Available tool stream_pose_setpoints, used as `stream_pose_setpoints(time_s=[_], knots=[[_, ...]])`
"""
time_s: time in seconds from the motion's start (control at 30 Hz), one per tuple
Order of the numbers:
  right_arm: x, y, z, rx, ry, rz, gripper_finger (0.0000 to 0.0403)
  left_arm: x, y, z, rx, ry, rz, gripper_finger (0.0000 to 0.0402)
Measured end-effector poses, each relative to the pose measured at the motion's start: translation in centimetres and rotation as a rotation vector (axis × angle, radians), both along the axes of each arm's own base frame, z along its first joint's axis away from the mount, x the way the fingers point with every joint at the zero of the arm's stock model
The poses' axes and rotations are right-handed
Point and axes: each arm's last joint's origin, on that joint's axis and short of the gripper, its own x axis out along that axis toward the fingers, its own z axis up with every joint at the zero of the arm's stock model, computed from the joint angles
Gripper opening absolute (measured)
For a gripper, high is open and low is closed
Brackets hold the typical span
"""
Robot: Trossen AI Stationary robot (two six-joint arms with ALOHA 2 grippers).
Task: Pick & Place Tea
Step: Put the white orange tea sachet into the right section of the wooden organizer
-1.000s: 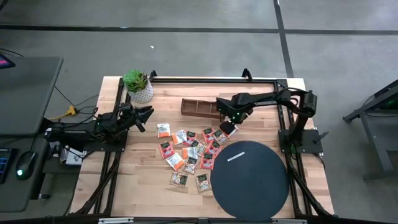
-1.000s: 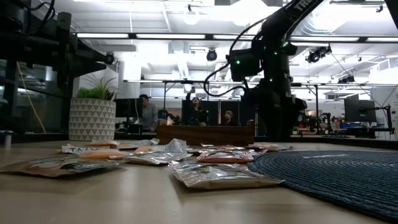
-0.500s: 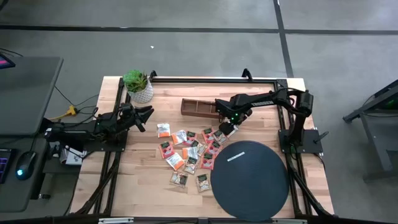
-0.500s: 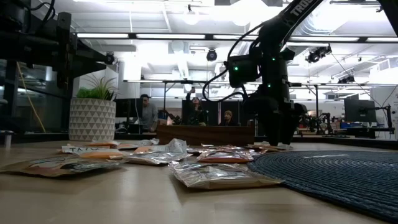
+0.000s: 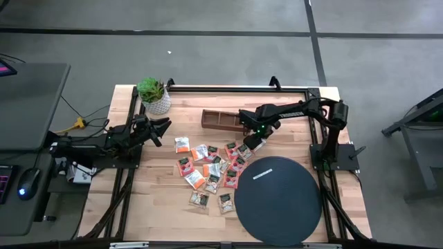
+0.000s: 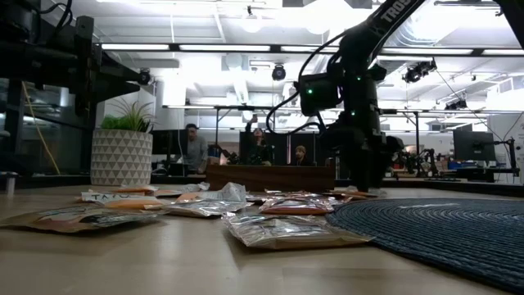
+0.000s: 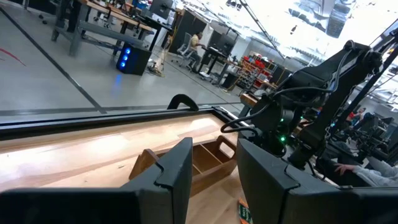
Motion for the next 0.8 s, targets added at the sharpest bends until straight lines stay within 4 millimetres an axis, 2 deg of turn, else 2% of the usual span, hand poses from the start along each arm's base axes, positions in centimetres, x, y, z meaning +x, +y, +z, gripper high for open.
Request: stream_pose_setpoints(time_s=[0.43,0.67,0.8], knots=[[-0.3,0.0,0.0,-0.026,0.038,0.017,0.0013,0.0,0.0,0.0,0.000,0.001,0.000,0.0123],[-1.1,-0.1,1.3,-0.129,0.072,0.027,0.0005,0.0,0.0,0.0,0.000,0.000,0.000,0.0123],[-1.7,-0.1,3.1,-0.203,0.071,0.032,0.0004,0.0,0.0,0.0,0.000,0.001,0.000,0.0123]])
